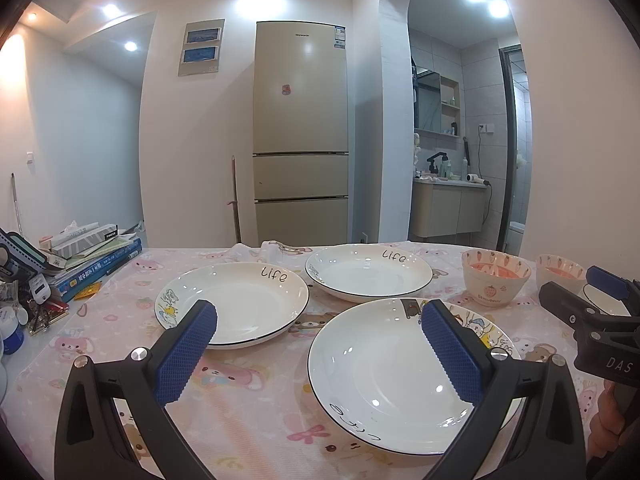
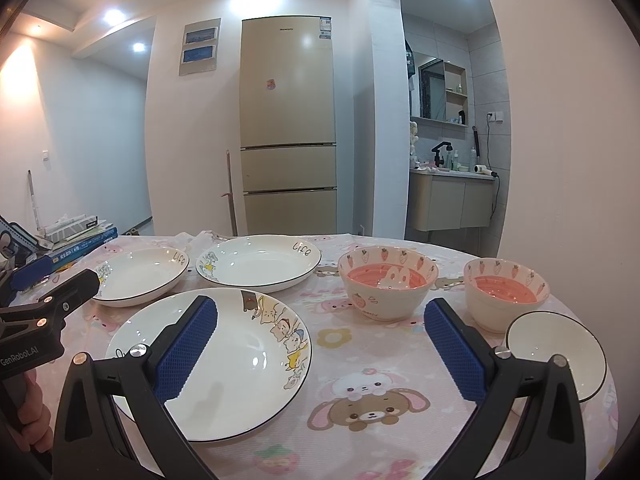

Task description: Organize plates and bowls

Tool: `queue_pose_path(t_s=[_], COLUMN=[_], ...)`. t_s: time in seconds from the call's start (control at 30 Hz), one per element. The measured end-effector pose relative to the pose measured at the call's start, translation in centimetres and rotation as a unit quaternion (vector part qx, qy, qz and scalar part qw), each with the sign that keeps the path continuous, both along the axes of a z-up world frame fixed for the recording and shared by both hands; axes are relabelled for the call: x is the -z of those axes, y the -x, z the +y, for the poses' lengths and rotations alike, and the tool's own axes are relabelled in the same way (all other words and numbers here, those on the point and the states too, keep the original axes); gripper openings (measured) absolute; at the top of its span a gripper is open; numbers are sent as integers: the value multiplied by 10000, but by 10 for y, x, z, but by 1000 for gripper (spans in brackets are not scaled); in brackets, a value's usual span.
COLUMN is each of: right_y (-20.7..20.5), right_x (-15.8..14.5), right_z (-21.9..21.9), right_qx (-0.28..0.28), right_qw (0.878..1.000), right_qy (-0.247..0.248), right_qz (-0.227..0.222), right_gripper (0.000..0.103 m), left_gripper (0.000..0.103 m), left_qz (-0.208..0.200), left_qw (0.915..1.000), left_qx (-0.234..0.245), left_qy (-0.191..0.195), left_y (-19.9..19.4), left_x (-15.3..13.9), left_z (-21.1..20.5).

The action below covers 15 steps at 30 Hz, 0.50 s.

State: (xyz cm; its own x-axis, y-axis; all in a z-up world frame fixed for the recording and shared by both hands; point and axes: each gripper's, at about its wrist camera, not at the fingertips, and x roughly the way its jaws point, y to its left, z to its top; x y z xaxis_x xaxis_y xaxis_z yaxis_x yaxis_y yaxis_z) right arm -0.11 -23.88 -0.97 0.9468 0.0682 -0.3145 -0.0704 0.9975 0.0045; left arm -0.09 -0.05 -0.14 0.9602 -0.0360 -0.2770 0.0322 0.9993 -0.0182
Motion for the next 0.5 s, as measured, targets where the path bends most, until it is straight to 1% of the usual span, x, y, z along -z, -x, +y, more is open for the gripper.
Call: queue_pose_path(t_s=[0.17,0.33,0.5], right_y=[0,0,-1], right_x=[0,0,1], right_z=[0,1,1], right_qx=[-1,-5,6], right_qw=[10000,10000,10000], right_qy=[2,-3,-7], right_qz=[2,-7,-9], right_gripper=[103,103,103], left_gripper=[103,103,103], left_qz=[5,-29,-29], left_qw=[10000,9999,10000], left_qx=[-20,153,75], left_qy=[-8,45,34], left_y=[0,3,3], left_x=[0,-1,-2], left_z=[0,2,0])
